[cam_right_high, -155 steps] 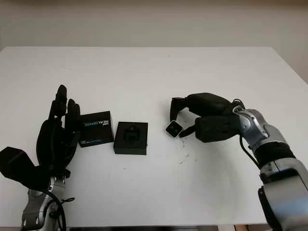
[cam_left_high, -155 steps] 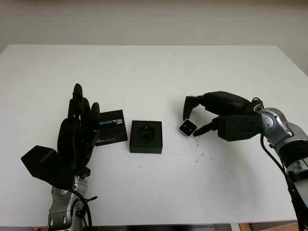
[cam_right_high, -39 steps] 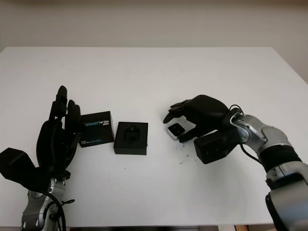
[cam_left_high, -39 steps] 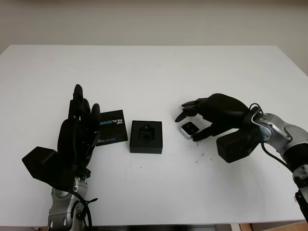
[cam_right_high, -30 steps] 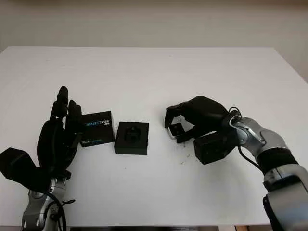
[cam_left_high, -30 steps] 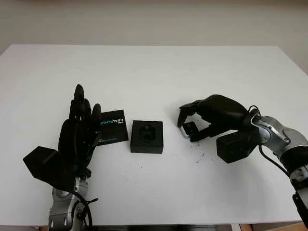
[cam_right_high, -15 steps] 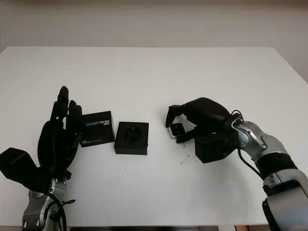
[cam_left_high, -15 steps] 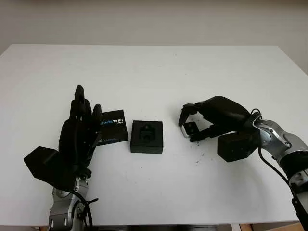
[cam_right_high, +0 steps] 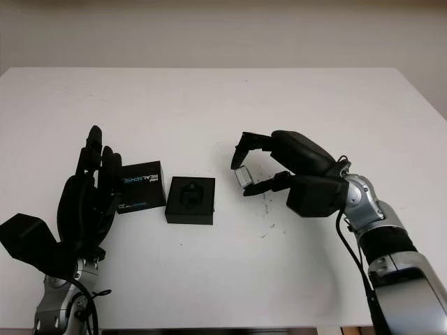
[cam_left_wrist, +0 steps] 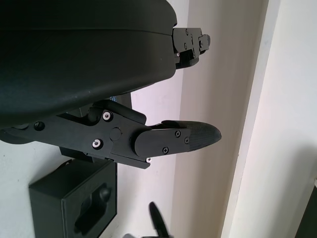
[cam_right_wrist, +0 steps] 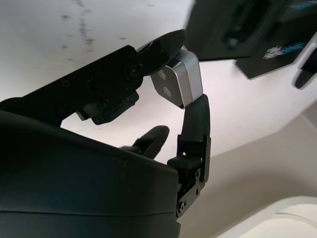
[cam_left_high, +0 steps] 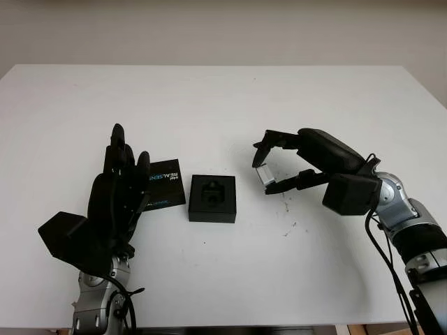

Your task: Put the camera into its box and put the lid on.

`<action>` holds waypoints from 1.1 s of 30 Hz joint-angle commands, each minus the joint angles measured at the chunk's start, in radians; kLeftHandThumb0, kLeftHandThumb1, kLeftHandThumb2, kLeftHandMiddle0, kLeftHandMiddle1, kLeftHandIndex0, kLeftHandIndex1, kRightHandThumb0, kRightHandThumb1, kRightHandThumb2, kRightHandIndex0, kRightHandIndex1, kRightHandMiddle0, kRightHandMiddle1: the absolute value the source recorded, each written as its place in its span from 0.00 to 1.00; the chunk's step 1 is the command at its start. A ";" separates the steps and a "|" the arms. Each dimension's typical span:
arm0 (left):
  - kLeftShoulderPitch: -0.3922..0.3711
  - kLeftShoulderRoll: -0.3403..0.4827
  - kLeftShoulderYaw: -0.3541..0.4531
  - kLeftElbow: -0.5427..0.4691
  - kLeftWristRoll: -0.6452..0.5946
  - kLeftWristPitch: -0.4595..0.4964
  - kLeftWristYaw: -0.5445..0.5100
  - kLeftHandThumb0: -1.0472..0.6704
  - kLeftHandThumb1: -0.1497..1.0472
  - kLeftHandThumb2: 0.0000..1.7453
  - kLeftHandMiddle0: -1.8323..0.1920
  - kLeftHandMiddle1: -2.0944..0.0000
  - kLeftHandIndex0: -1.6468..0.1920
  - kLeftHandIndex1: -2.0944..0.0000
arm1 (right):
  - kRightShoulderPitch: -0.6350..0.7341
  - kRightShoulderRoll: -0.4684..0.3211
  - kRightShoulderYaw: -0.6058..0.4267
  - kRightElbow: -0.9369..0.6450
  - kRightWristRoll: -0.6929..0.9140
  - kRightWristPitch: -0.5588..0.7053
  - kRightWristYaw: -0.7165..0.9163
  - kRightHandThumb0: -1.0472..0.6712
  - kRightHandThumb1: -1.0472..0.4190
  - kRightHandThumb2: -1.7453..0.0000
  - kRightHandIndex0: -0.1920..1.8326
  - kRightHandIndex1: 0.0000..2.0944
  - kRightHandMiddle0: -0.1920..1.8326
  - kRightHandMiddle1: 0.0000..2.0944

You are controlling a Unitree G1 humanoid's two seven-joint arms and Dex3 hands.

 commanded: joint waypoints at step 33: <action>0.008 -0.044 -0.033 0.003 0.021 -0.032 0.030 0.30 1.00 0.24 0.92 0.98 0.94 0.97 | 0.261 0.271 -0.077 -0.721 0.138 0.881 -0.021 0.38 0.08 0.97 0.13 0.28 0.24 0.93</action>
